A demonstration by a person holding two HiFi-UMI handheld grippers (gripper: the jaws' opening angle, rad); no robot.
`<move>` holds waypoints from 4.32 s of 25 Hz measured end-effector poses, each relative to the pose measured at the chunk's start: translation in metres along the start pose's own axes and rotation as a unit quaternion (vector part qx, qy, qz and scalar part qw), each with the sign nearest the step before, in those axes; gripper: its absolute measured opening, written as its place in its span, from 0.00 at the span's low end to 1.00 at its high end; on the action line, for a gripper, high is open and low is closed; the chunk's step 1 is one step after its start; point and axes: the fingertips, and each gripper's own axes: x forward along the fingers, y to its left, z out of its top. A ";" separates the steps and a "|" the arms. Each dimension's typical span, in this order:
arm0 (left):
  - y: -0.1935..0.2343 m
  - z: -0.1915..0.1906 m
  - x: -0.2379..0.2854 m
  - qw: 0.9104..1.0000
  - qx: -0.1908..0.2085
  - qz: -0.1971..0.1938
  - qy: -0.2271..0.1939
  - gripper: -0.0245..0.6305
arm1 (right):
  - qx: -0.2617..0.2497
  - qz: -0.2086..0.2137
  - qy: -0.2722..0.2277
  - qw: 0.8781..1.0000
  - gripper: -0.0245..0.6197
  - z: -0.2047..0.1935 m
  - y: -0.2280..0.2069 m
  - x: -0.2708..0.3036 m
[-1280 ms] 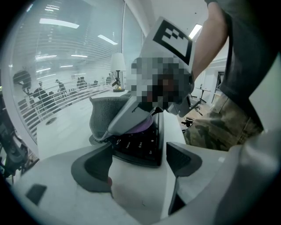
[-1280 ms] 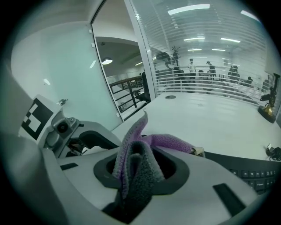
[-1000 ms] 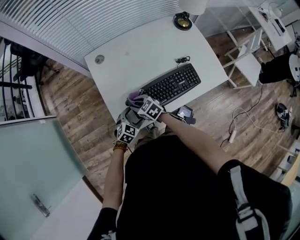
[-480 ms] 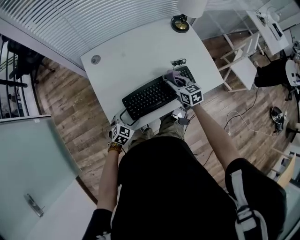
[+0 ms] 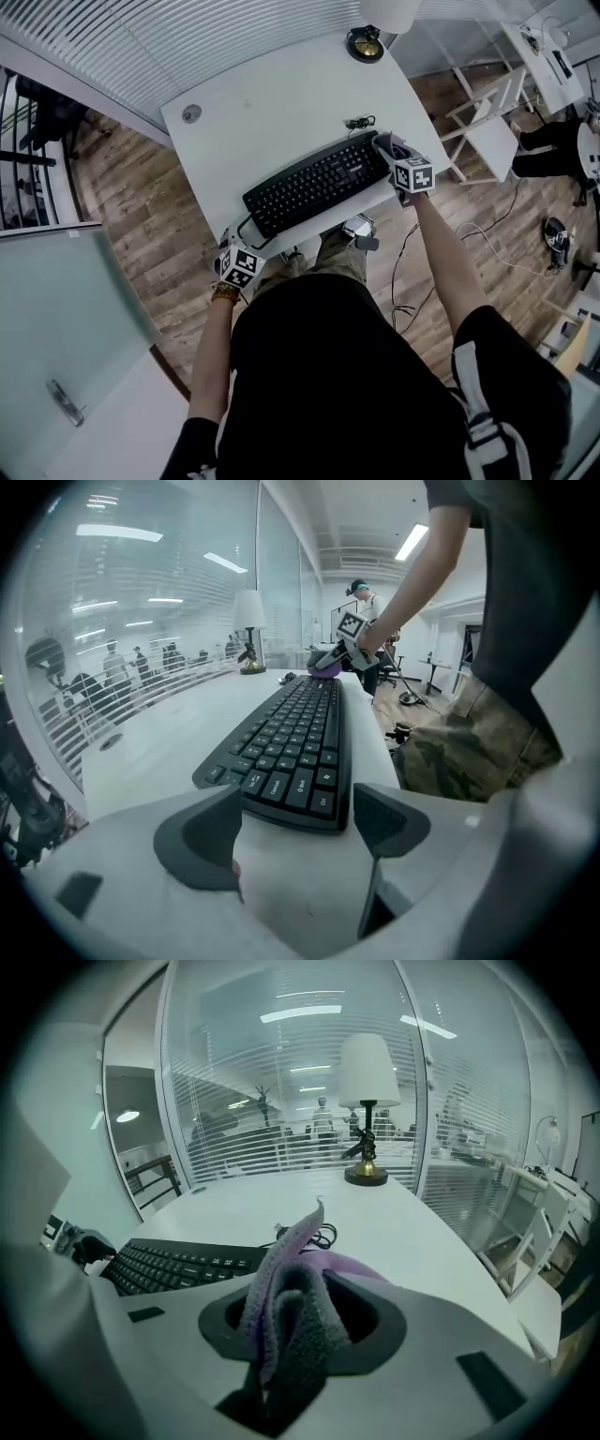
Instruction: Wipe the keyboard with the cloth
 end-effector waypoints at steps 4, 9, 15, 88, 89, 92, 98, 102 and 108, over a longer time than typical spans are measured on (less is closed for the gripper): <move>-0.001 0.000 0.001 1.000 -0.004 0.000 0.003 0.60 | -0.034 0.016 0.009 0.999 0.24 -0.008 0.015 0.009; 0.000 0.000 0.001 1.000 -0.005 0.001 0.003 0.60 | -0.022 0.032 0.028 0.999 0.24 -0.012 0.022 0.013; 0.001 0.001 0.002 1.000 -0.008 0.009 -0.001 0.60 | -0.024 0.027 0.034 0.999 0.23 -0.014 0.026 0.014; 0.000 0.001 0.002 1.000 -0.006 0.006 -0.006 0.60 | -0.138 0.195 0.064 0.969 0.23 -0.024 0.231 0.027; 0.000 0.001 0.002 1.000 -0.006 0.006 -0.005 0.60 | -0.140 0.199 0.064 0.968 0.23 -0.024 0.233 0.027; 0.000 0.000 0.002 1.000 -0.007 0.006 -0.004 0.60 | -0.147 0.210 0.067 0.964 0.23 -0.024 0.245 0.026; 0.000 0.002 0.001 1.000 -0.009 0.007 -0.008 0.60 | -0.145 0.209 0.069 0.965 0.23 -0.025 0.249 0.028; 0.000 0.002 0.001 1.000 -0.008 0.007 -0.008 0.60 | -0.145 0.213 0.063 0.964 0.23 -0.025 0.252 0.026; 0.000 0.000 0.002 1.000 -0.009 0.007 -0.006 0.60 | -0.160 0.227 0.066 0.958 0.22 -0.027 0.270 0.030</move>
